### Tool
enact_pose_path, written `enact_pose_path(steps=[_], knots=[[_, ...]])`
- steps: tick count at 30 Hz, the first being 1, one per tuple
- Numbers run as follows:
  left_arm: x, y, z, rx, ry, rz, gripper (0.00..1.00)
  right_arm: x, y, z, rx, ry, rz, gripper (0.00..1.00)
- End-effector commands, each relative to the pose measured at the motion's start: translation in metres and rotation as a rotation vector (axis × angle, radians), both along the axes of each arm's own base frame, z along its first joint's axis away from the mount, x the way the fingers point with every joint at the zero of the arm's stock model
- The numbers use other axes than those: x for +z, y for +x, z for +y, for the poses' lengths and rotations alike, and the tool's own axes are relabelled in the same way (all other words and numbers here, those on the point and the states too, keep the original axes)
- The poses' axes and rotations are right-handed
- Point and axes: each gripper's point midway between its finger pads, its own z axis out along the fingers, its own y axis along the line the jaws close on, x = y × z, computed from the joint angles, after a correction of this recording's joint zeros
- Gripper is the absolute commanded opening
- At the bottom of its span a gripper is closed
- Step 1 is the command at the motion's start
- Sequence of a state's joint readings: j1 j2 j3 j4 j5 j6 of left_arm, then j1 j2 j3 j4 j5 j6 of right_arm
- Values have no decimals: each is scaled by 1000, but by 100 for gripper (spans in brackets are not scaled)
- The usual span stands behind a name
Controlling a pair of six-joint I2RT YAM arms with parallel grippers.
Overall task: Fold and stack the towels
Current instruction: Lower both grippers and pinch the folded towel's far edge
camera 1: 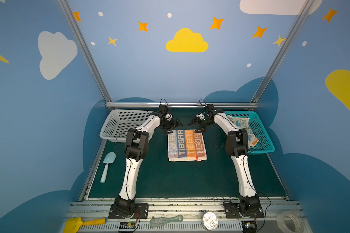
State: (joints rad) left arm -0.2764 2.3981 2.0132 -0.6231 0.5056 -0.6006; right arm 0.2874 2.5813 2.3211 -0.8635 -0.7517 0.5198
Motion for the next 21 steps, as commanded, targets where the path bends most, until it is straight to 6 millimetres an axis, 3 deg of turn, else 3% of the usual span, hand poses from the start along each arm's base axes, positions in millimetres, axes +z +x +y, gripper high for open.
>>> enact_pose_path(steps=[1,8,13,17,21], knots=[[-25,-8,11,-2,38,50,100,-12,11,-11,-22,22,13,87],[-51,-21,27,3,85,89,100,-29,10,-31,-53,-5,61,87],[-56,-25,34,-10,137,83,100,-33,9,-47,-64,-34,64,87],[-48,-29,34,-37,179,53,100,-25,11,-58,-58,-44,34,87],[-33,-26,33,-54,203,11,100,2,14,-63,-45,-21,-24,87]])
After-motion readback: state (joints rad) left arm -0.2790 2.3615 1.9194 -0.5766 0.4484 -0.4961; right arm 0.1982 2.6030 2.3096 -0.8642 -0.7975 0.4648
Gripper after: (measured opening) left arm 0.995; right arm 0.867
